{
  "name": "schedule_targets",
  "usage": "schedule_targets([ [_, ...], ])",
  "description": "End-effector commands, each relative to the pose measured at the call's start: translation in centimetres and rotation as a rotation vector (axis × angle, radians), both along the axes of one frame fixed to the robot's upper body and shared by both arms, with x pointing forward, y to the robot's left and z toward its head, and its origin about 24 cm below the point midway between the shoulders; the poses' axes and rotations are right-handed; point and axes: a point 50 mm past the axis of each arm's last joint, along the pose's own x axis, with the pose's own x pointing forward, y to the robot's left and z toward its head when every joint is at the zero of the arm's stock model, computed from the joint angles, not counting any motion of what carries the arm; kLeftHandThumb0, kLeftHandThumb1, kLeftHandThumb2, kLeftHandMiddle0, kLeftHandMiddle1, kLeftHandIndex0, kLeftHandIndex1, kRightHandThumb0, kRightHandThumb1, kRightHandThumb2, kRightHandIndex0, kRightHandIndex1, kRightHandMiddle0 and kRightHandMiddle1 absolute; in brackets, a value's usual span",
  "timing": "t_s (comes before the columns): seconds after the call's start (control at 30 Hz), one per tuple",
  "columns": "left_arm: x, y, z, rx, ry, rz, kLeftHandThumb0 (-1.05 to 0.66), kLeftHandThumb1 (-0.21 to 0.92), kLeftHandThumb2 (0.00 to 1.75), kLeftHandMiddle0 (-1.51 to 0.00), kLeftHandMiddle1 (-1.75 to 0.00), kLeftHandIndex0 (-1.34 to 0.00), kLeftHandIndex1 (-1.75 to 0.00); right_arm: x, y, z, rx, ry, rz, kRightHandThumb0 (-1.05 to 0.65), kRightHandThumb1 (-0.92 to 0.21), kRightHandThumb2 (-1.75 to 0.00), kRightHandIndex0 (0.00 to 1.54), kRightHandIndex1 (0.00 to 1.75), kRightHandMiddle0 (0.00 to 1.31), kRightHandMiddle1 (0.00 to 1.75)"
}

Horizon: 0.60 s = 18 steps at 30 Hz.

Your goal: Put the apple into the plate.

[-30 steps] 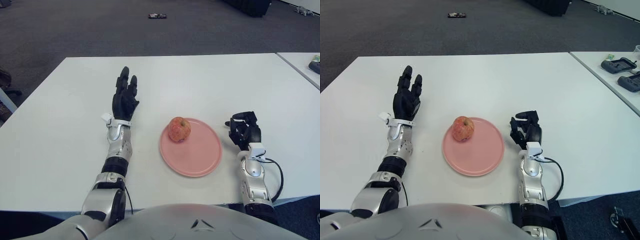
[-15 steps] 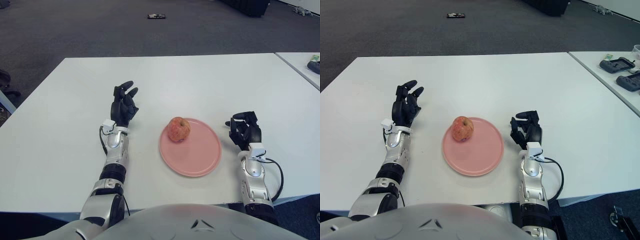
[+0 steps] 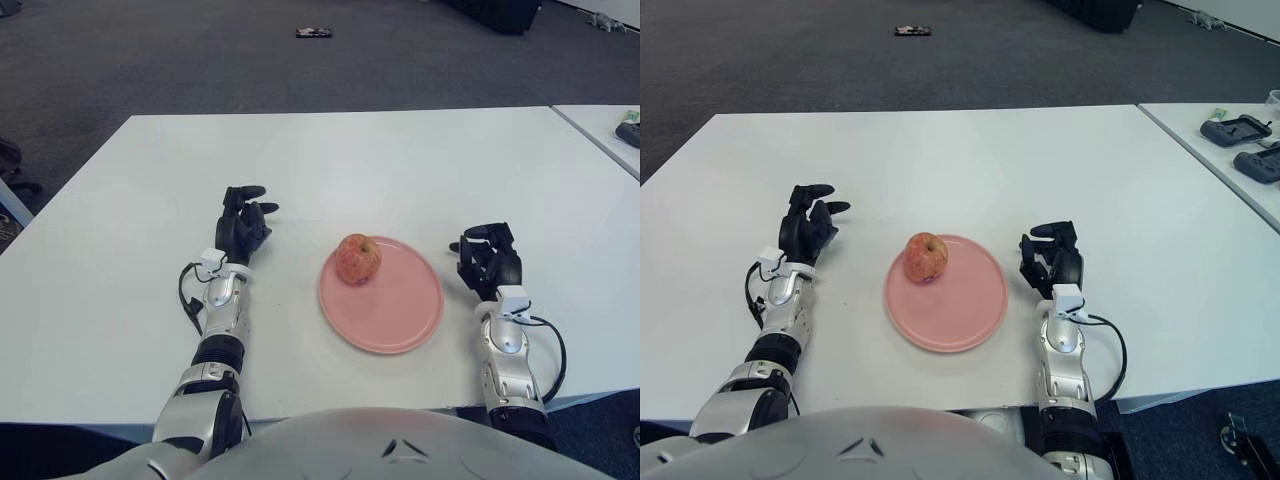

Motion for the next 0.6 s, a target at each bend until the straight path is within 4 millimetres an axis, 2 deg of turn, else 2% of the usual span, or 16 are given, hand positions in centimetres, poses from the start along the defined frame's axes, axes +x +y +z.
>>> schedule_targets([
  [0.0, -0.8, 0.0, -1.0, 0.034, 0.042, -0.008, -0.39, 0.7, 0.84, -0.59, -1.74, -0.33, -1.74, 0.3, 0.0, 0.3, 0.015, -0.027, -0.001, -0.34, -0.92, -0.53, 0.52, 1.19, 0.19, 1.75],
  [0.37, -1.8, 0.1, -2.0, 0.211, 0.11, -0.034, -0.38, 0.72, 0.8, -0.76, -1.75, -0.31, -1.75, 0.4, 0.0, 0.3, 0.013, -0.026, 0.005, -0.34, -0.92, -0.53, 0.52, 1.19, 0.19, 1.75],
  [0.57, -2.2, 0.1, -2.5, 0.228, 0.16, -0.039, -0.37, 0.76, 0.76, -0.8, -1.75, -0.29, -1.75, 0.4, -0.1, 0.3, 0.011, -0.031, 0.008, -0.34, -0.92, -0.53, 0.52, 1.19, 0.19, 1.75],
])
